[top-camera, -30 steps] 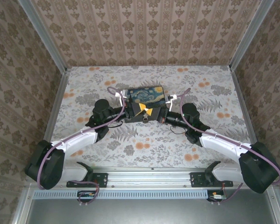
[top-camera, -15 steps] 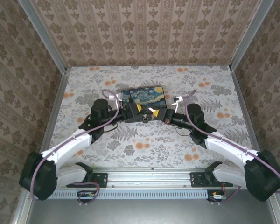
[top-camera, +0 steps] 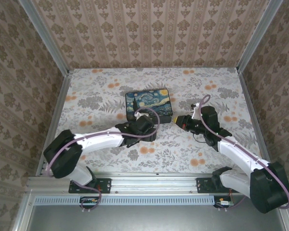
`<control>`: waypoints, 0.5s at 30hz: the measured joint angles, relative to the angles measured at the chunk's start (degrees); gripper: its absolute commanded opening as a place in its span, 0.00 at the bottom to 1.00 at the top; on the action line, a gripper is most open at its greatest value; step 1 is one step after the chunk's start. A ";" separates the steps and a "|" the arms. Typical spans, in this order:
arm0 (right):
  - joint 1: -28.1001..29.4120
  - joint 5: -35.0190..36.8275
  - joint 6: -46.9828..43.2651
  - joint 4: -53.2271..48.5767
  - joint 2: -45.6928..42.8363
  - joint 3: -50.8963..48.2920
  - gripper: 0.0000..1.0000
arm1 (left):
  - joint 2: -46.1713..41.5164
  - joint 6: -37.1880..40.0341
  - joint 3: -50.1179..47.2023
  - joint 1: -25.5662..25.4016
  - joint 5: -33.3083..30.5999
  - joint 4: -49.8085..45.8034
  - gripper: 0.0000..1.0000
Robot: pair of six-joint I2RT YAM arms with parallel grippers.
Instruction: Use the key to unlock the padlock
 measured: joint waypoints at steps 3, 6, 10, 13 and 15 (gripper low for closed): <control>-0.15 -0.02 -0.55 -0.61 -0.94 0.00 0.03 | 4.85 -0.35 3.39 -0.50 -4.74 -0.24 0.75; -0.28 -0.24 -0.83 -0.61 -1.57 0.00 0.03 | 9.09 -0.96 6.78 -0.79 -7.34 0.02 0.69; -0.70 -0.74 -1.53 -0.59 -1.66 0.00 0.03 | 13.44 -2.60 9.73 -1.09 -9.62 0.17 0.65; -1.11 -1.70 -1.68 -0.59 -1.66 0.00 0.03 | 15.67 -4.00 10.99 -1.09 -10.69 0.17 0.61; -1.27 -2.12 -1.84 -0.63 -1.66 0.11 0.03 | 16.70 -4.63 11.56 -1.09 -11.37 0.24 0.58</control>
